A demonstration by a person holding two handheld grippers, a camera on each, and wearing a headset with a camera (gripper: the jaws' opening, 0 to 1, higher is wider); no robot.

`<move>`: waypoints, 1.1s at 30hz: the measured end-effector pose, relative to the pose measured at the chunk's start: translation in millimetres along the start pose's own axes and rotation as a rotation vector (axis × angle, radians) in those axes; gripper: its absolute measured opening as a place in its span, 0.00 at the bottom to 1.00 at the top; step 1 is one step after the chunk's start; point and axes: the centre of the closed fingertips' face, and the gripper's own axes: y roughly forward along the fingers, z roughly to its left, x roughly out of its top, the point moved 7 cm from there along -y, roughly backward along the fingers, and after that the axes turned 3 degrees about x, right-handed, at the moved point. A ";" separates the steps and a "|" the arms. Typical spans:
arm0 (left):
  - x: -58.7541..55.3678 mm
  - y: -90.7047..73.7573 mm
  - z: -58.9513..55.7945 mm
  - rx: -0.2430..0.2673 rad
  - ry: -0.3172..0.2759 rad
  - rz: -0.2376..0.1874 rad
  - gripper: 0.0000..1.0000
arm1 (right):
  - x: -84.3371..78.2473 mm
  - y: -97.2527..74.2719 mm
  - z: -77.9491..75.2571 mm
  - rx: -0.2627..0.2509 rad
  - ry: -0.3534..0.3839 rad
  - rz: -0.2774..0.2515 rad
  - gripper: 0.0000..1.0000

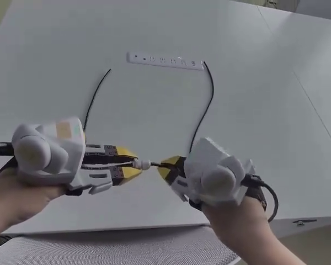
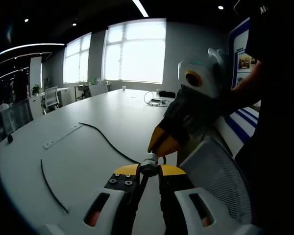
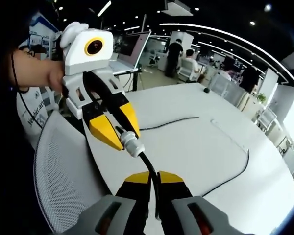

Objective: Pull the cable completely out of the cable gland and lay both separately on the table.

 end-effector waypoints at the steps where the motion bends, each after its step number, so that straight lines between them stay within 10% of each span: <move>1: 0.4 -0.1 0.2 0.001 0.000 0.000 0.16 | -1.0 -0.6 -2.2 -0.004 0.022 -0.007 0.00; 21: 0.2 -2.0 0.6 0.018 -0.006 -0.003 0.16 | -30.1 1.1 -23.2 -0.019 0.453 -0.069 0.00; 33: -2.2 -2.5 4.2 0.021 -0.008 0.008 0.15 | -30.6 -1.8 -17.4 -0.020 0.372 -0.079 0.01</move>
